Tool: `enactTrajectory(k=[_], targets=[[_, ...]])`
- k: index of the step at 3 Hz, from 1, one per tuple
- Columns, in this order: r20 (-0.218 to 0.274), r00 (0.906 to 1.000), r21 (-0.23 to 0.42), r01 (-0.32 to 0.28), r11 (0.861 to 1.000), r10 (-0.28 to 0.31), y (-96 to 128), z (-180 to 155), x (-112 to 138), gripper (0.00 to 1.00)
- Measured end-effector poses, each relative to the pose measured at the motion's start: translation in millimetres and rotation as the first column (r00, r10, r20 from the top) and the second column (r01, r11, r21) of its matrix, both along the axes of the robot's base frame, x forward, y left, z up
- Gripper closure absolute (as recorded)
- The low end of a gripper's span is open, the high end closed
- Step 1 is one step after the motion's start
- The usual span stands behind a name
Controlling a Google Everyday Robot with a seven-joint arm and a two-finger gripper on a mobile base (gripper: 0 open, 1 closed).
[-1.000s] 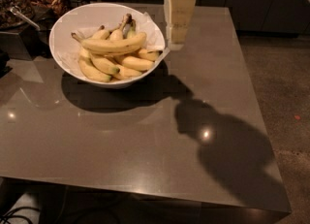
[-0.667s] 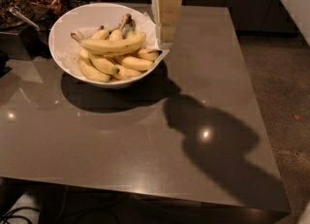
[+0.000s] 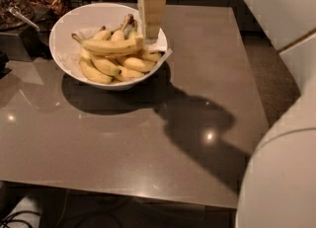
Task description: Pick banana from white bowl
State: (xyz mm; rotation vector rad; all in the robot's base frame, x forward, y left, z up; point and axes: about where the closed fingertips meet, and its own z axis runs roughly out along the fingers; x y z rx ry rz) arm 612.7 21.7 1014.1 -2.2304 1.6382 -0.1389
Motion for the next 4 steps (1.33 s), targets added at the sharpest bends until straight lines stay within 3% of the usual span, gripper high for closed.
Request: enactTrajectory(k=[2,4], targets=[[-0.023,0.9966,-0.038,-0.080,0.996,0.079,39,-21,19,0.29],[-0.064,0.9913,-0.064,-0.119,0.991,0.115,58,-48,28,0.38]])
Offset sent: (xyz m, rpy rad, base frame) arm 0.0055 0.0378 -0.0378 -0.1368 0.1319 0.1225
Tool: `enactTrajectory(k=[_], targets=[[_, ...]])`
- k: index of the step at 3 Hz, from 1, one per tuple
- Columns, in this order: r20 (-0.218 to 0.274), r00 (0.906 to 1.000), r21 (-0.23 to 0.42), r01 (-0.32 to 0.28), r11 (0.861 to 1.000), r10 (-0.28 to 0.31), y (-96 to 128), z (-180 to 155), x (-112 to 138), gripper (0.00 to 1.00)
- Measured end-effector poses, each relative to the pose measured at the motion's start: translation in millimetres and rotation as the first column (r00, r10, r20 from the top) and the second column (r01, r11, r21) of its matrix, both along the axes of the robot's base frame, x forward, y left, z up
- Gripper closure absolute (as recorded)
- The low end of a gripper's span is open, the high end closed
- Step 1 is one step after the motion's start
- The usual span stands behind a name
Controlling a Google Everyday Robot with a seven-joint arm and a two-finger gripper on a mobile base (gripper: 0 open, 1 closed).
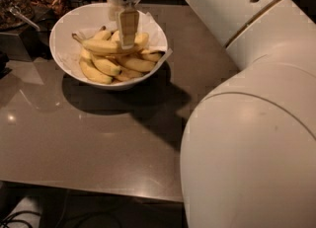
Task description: Pick banana from white bowl
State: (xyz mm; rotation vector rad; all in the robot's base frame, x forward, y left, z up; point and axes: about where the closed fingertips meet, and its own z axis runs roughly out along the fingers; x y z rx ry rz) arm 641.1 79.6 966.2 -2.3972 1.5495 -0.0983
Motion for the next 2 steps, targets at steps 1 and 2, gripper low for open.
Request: enactTrajectory(k=[1,2], targets=[[-0.030,0.9995,-0.012,-0.011,1.000,0.010,4,-16,0,0.40],[-0.056,0.9983,-0.020,-0.016,1.000,0.015,6,-31,1,0.40]])
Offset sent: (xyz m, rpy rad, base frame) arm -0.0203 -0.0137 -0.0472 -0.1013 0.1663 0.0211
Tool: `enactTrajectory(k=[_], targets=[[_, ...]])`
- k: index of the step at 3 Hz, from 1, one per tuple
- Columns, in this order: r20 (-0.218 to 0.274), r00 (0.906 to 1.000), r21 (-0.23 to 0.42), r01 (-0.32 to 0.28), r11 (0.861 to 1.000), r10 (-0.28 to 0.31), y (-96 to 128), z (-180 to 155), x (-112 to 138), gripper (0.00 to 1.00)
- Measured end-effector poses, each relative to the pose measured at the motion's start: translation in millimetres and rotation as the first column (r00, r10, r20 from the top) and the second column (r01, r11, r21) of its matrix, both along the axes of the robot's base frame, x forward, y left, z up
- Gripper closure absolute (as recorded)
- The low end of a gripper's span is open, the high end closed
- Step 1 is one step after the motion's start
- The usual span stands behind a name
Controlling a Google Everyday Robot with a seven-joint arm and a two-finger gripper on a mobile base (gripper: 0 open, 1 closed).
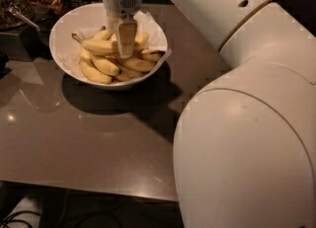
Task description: Pick banana from white bowl
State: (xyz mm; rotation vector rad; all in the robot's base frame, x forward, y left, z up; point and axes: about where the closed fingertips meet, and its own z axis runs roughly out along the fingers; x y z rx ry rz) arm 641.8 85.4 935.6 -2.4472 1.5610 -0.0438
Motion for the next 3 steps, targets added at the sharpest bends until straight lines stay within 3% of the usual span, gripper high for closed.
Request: enactTrajectory(k=[1,3], targets=[[-0.018,0.9998,-0.005,-0.009,1.000,0.009,0.6,-9.9,0.5,0.38],[-0.006,0.9994,-0.017,-0.034,0.999,0.034,-7.3,-14.4,-3.2,0.80]])
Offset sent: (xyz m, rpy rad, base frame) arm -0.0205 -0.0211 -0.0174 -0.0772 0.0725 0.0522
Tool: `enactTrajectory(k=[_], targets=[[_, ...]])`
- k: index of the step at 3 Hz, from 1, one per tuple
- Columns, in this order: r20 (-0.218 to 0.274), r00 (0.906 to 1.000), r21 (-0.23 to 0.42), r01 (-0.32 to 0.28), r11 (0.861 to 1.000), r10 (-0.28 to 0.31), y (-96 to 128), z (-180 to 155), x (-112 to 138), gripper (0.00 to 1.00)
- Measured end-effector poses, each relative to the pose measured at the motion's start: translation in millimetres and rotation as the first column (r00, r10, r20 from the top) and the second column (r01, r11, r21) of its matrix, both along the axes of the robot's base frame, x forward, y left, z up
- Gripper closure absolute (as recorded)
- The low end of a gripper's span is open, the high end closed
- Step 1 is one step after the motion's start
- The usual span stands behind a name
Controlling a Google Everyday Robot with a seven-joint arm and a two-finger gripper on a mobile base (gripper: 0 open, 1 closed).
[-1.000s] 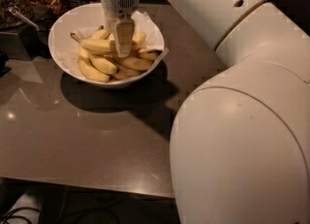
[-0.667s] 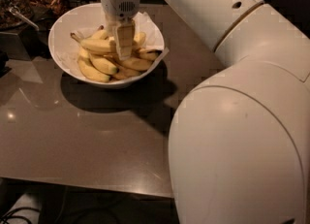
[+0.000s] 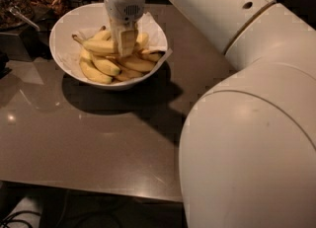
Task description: Pick banana from white bowl
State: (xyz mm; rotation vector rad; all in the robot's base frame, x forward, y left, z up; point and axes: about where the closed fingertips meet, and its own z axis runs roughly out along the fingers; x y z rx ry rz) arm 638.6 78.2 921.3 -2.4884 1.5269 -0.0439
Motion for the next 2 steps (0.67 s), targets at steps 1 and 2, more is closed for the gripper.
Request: enactTrajectory(k=[1,2], targets=[[0.001,1.0000,0.001,0.000,1.000,0.000,0.5,-0.3,0.3,1.00],[0.001,1.0000,0.001,0.000,1.000,0.000,0.5,-0.3,0.3,1.00]])
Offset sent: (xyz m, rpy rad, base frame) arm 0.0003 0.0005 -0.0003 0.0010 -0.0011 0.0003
